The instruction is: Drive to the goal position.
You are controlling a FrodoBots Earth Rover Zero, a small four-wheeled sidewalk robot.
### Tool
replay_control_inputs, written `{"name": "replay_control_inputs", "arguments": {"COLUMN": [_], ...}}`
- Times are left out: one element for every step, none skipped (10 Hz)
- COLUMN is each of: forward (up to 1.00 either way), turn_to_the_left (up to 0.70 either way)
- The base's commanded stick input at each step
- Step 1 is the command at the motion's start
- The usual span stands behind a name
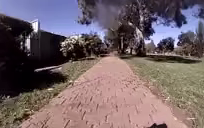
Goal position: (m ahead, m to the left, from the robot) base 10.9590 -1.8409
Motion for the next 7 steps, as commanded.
{"name": "replay_control_inputs", "arguments": {"forward": [0.70, 0.70, 0.70, 0.70, 0.70, 0.70, 0.70], "turn_to_the_left": [0.00, -0.29, -0.22, -0.14, 0.00, 0.00, 0.00]}}
